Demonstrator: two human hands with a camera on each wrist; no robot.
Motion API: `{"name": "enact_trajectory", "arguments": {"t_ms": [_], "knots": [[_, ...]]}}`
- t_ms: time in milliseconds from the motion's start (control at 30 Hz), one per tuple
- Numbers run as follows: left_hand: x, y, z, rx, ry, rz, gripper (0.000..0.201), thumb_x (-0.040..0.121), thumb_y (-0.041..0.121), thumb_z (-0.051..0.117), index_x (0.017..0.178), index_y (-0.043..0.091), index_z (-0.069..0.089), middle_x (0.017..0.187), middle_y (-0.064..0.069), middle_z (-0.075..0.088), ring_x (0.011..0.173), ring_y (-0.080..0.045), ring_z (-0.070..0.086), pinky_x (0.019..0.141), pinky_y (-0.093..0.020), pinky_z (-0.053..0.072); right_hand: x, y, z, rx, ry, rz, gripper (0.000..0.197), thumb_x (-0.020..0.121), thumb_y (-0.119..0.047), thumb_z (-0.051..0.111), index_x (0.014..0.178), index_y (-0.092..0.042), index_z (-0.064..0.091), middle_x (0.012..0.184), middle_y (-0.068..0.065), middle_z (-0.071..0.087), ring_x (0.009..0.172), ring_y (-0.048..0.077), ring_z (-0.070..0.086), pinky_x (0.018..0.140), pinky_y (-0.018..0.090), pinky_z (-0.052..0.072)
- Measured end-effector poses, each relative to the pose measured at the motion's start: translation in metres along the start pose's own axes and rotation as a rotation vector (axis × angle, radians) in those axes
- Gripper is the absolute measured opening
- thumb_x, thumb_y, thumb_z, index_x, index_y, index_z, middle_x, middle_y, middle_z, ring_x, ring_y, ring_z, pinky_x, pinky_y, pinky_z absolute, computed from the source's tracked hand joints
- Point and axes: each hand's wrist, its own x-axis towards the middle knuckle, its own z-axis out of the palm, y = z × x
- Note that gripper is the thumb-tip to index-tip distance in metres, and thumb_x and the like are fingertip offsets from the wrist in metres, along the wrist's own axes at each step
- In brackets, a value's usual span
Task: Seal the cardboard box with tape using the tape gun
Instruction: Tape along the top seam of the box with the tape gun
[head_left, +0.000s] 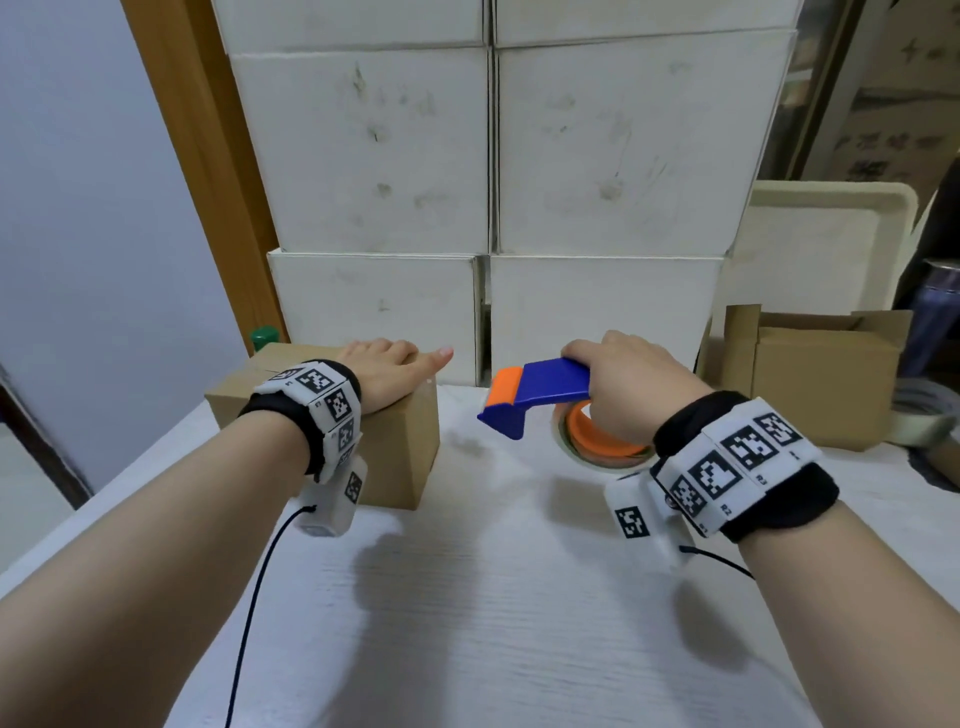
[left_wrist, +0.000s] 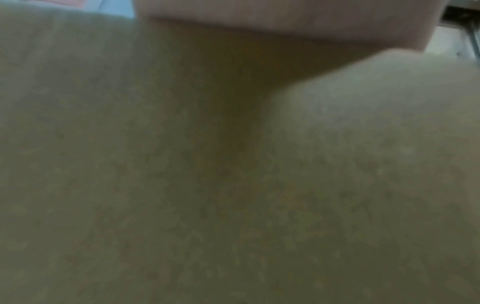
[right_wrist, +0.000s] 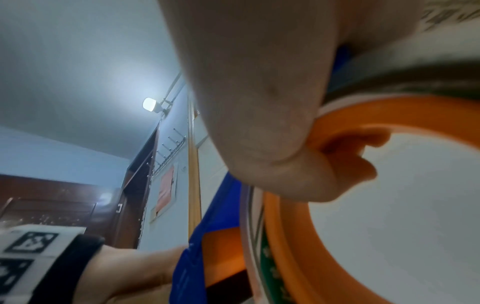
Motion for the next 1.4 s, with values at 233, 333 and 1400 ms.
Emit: {"name": "enact_trajectory", "arguments": {"t_ms": [233,333,1400], "knots": [[-0.004,0.001,0.001,-0.011,0.022,-0.001,0.074,0.09,0.067,0.01,0.145,0.022,0.029,0.149,-0.005,0.035,0.138,-0.025,0.027,0.113,-0.039,0.017,0.002,-0.014,0.012,-0.094,-0.048,-0.021,0.041,0.085,-0.01,0.04,0.123,-0.024,0.049,0.093,0.004,0.043,0.082,0.024,0.041,0.078,0.032,0.034],[-0.005,0.003,0.003,-0.014,0.046,-0.01,0.067,0.094,0.062,0.013,0.145,0.021,0.03,0.149,-0.006,0.035,0.138,-0.026,0.028,0.113,-0.039,0.017,0.004,-0.03,0.019,-0.197,-0.016,-0.055,0.035,0.086,-0.014,0.043,0.12,-0.02,0.05,0.095,0.007,0.045,0.086,0.027,0.043,0.078,0.034,0.031],[-0.007,0.004,0.002,-0.017,0.034,-0.047,0.066,0.092,0.061,0.029,0.146,0.022,0.028,0.151,-0.006,0.032,0.139,-0.027,0.027,0.113,-0.041,0.018,0.033,-0.035,0.024,0.063,-0.379,0.282,0.012,0.089,-0.013,0.048,0.088,-0.006,0.057,0.083,0.007,0.059,0.072,0.022,0.055,0.064,0.028,0.042]]}}
